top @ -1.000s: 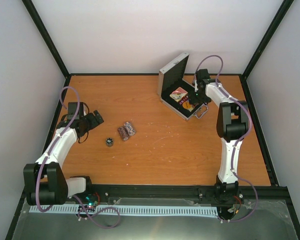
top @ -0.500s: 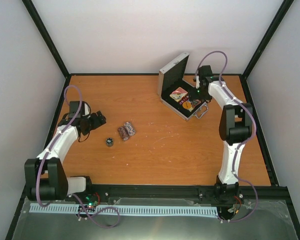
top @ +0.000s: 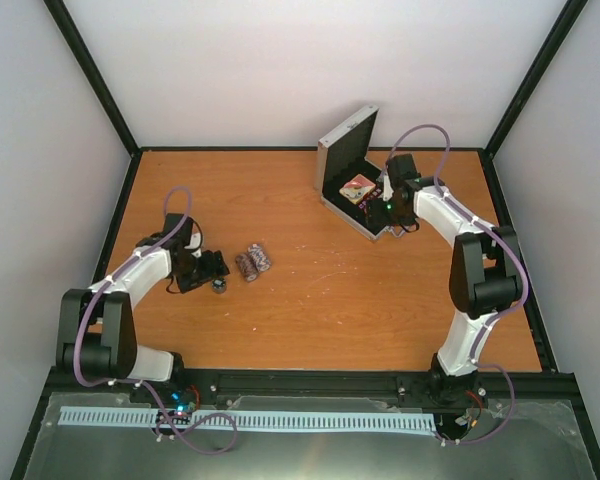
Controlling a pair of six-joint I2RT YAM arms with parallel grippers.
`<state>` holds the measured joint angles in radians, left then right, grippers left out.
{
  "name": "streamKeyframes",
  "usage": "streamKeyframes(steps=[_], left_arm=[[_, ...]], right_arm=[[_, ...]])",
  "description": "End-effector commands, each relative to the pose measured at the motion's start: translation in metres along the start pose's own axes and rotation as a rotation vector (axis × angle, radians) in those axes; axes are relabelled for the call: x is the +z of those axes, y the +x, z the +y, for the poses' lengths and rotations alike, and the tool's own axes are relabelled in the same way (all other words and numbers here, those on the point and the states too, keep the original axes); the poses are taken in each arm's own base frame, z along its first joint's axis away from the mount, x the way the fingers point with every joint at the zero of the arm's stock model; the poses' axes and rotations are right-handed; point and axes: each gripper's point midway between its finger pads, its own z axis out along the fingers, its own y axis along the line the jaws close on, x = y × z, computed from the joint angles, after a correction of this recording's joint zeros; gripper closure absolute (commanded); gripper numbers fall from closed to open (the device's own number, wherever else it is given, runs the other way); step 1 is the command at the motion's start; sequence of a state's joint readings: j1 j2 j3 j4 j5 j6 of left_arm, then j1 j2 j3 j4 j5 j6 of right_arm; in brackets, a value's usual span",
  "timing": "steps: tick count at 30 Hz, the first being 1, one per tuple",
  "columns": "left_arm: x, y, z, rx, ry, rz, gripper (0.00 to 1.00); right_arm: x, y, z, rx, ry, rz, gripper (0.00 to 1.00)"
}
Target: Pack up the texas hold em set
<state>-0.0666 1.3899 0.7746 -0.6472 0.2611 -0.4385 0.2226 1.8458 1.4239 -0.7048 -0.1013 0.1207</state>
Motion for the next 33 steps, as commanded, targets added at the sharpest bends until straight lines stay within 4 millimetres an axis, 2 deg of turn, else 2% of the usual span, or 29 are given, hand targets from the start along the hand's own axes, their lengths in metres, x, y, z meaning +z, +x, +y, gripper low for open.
streamKeyframes(steps=[1, 6, 19, 26, 33], left_arm=[[0.002, 0.021, -0.007, 0.036, 0.022, 0.069, 0.13], [0.011, 0.028, -0.006, 0.033, 0.016, 0.108, 0.21], [0.017, 0.026, 0.003, 0.037, -0.036, 0.116, 0.36], [0.019, 0.025, 0.005, 0.037, -0.051, 0.119, 0.46], [0.017, 0.015, 0.003, 0.048, -0.061, 0.096, 0.56]], right_arm=[[-0.013, 0.003, 0.001, 0.022, 0.002, -0.034, 0.23], [-0.018, 0.012, -0.002, 0.015, 0.018, -0.033, 0.23], [-0.019, 0.029, -0.002, 0.035, 0.007, -0.044, 0.23], [-0.023, 0.023, 0.001, 0.025, 0.008, -0.057, 0.23], [-0.015, 0.022, 0.050, -0.098, -0.015, -0.037, 0.23]])
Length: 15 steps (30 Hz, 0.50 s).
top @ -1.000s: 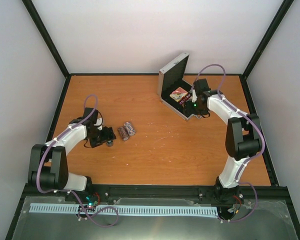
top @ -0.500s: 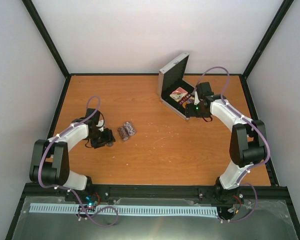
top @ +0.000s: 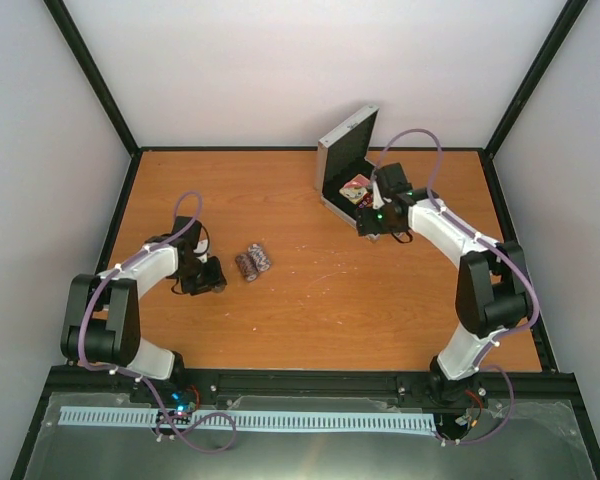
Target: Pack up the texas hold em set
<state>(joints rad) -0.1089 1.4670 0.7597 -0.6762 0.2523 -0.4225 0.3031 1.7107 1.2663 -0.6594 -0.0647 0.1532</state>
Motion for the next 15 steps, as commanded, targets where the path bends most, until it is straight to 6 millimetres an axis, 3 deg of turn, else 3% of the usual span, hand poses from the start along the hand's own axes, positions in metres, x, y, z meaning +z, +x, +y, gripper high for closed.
streamKeyframes(steps=[1, 8, 11, 15], left_arm=[[-0.006, -0.013, -0.004, 0.025, -0.011, -0.028, 0.57], [-0.018, -0.020, -0.018, 0.067, 0.046, -0.058, 0.60], [-0.037, -0.026, -0.042, 0.144, 0.160, -0.110, 0.61], [-0.075, -0.026, -0.095, 0.348, 0.342, -0.217, 0.61]], right_arm=[[0.002, -0.009, 0.031, -0.062, -0.022, -0.017, 0.23], [0.002, -0.013, 0.058, -0.065, -0.084, -0.011, 0.23], [-0.012, -0.022, 0.061, -0.071, -0.086, -0.022, 0.23], [-0.040, -0.028, 0.073, -0.060, -0.140, 0.007, 0.21]])
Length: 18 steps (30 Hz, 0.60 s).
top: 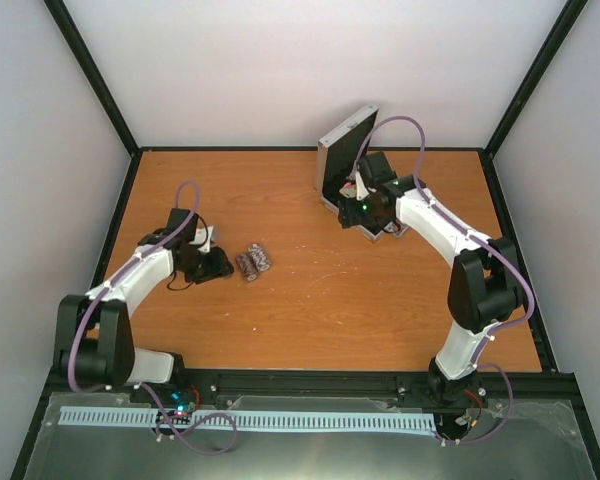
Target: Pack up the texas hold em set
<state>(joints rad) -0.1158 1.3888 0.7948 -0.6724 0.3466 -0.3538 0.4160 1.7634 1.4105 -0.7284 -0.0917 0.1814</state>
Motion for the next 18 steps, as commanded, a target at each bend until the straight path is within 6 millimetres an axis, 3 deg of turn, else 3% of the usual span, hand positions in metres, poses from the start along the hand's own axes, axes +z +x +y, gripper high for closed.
streamKeyframes(steps=[1, 6, 10, 14, 18], left_arm=[[-0.048, -0.025, -0.085, 0.305, 0.257, -0.170, 0.60], [-0.073, -0.026, -0.163, 0.528, 0.396, -0.246, 0.60], [-0.080, -0.026, -0.212, 0.648, 0.450, -0.277, 0.60], [-0.075, -0.017, -0.246, 0.763, 0.465, -0.269, 0.60], [-0.070, -0.006, -0.268, 0.833, 0.489, -0.264, 0.60]], right_arm=[[-0.036, -0.012, 0.024, 0.020, -0.098, 0.020, 0.20], [-0.078, -0.014, 0.072, 0.097, -0.351, 0.093, 0.17], [-0.107, -0.008, 0.106, 0.185, -0.566, 0.147, 0.09], [-0.129, -0.003, 0.128, 0.256, -0.716, 0.160, 0.08], [-0.134, 0.008, 0.136, 0.268, -0.746, 0.186, 0.07]])
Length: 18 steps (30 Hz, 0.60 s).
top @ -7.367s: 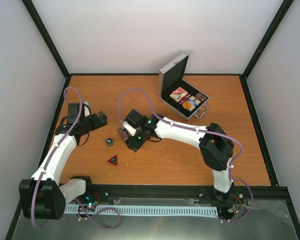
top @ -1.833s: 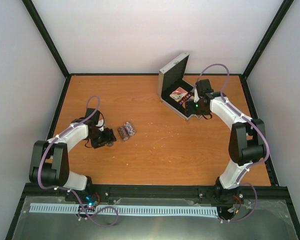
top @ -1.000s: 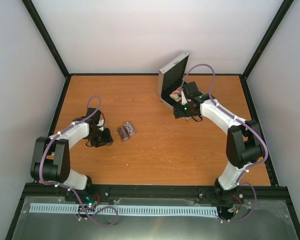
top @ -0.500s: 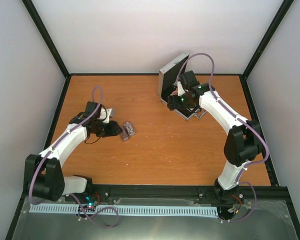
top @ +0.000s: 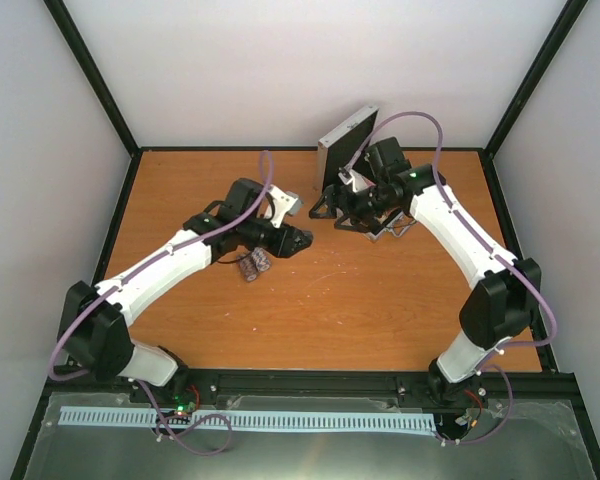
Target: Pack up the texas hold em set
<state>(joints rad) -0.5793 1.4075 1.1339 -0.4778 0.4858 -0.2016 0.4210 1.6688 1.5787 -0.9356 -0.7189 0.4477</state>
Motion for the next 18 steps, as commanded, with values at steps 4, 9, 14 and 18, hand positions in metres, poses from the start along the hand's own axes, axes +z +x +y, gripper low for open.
streamKeyframes(steps=[4, 9, 14, 18], left_arm=[[0.009, -0.021, -0.036, 0.154, 0.047, -0.047, 0.61], [0.003, -0.024, -0.039, 0.165, 0.045, -0.080, 0.61], [0.003, -0.021, -0.043, 0.164, 0.068, -0.079, 0.60], [0.001, -0.025, -0.045, 0.173, 0.075, -0.091, 0.60]], right_arm=[[0.000, 0.037, 0.032, 0.042, -0.121, 0.088, 0.07], [0.008, 0.051, 0.019, 0.074, -0.087, 0.112, 0.08], [0.014, 0.050, 0.020, 0.075, -0.104, 0.125, 0.11], [0.019, 0.049, 0.021, 0.074, -0.108, 0.132, 0.23]])
